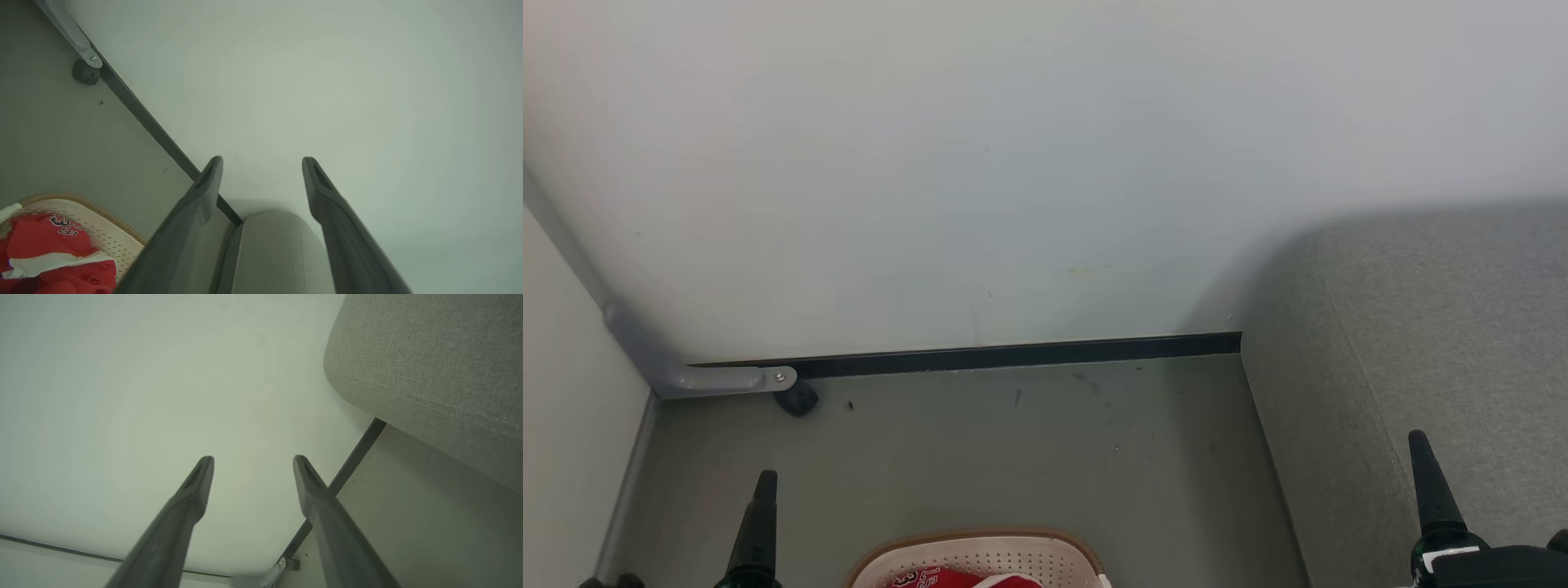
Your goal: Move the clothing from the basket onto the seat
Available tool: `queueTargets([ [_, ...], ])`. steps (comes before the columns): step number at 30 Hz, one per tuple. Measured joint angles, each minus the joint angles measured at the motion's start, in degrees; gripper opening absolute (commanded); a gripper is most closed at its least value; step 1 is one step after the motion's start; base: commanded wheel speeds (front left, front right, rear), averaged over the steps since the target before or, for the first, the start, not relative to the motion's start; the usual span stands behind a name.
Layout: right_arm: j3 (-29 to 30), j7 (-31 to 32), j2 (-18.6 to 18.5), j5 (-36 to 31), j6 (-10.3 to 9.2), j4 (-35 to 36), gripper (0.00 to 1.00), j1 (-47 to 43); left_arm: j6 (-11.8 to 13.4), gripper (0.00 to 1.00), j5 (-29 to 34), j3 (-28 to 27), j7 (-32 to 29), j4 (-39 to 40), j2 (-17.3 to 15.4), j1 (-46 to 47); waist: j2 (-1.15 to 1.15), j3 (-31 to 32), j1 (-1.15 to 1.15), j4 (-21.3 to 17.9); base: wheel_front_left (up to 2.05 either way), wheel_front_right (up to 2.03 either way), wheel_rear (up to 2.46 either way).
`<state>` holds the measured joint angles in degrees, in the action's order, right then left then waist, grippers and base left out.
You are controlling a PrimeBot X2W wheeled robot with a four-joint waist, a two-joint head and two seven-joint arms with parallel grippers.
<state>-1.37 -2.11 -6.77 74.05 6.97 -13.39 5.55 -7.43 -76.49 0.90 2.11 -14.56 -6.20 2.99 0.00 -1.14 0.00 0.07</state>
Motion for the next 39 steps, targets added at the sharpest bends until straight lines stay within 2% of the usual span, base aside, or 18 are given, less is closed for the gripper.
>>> queueTargets([
  [14, -6.7, -3.0, -4.0, -17.0, -2.47, -0.1, 1.00, 2.3, 3.1, 1.00, 16.9, 3.7, 2.9, -0.3, -3.6, 0.5, 0.00, -0.2, 0.00, 0.0, 0.00, 0.00, 0.00],
  [22, -9.0, -4.6, -4.9, -23.1, -4.04, -1.7, 1.00, 2.4, 5.0, 1.00, 23.6, 4.6, 4.6, -0.4, -4.3, 1.0, 0.00, -0.3, 0.00, 0.0, 0.00, 0.00, 0.00],
  [39, -13.0, -8.1, -6.3, -34.1, -4.95, -2.9, 1.00, 4.7, 5.4, 1.00, 34.3, 5.7, 8.1, -0.6, -4.8, 1.6, 0.00, -0.6, 0.00, 0.0, 0.00, 0.00, 0.00],
])
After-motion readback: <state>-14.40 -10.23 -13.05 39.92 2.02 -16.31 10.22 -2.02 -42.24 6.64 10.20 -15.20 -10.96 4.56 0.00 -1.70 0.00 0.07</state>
